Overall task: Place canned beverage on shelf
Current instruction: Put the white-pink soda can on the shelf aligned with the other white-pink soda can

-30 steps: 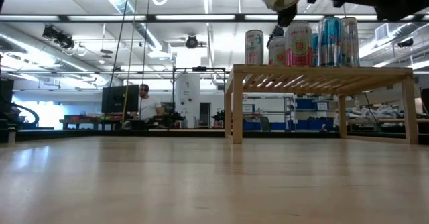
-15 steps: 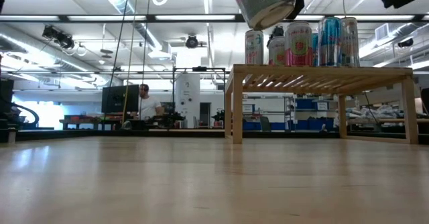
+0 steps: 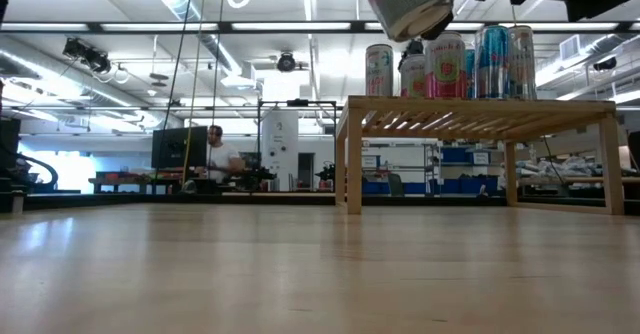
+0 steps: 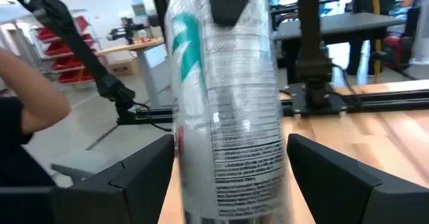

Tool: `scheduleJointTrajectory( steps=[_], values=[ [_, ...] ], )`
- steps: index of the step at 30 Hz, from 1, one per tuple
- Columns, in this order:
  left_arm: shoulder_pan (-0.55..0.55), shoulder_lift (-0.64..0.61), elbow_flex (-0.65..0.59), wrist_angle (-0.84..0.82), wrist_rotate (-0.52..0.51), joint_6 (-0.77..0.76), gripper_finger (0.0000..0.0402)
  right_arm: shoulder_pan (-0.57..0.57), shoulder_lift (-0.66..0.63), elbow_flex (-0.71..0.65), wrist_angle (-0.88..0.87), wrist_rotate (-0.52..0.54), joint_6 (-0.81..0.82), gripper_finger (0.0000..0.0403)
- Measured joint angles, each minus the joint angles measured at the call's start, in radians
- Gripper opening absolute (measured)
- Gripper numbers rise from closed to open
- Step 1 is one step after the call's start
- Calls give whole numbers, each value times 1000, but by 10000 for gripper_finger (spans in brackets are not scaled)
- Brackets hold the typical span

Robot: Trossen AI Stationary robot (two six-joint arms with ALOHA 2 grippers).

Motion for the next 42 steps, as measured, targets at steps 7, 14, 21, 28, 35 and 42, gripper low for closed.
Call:
scheduleJointTrajectory(
  steps=[7,14,21,28,35,42],
  values=[
    [15,0,0,-5,15,0,266,-27,70,17,65,-59,10,299],
    [15,-3,0,3,17,-1,266,-36,69,36,46,-100,5,290],
    [16,-3,0,0,14,-1,269,-37,69,40,22,-100,9,256],
    [16,-2,0,0,9,0,282,-37,69,40,19,-83,8,250],
    [15,-2,0,4,7,-19,283,-36,68,40,24,-74,11,248],
    [14,-2,0,4,-26,-32,294,-36,69,40,25,-64,8,247]
  ],
)
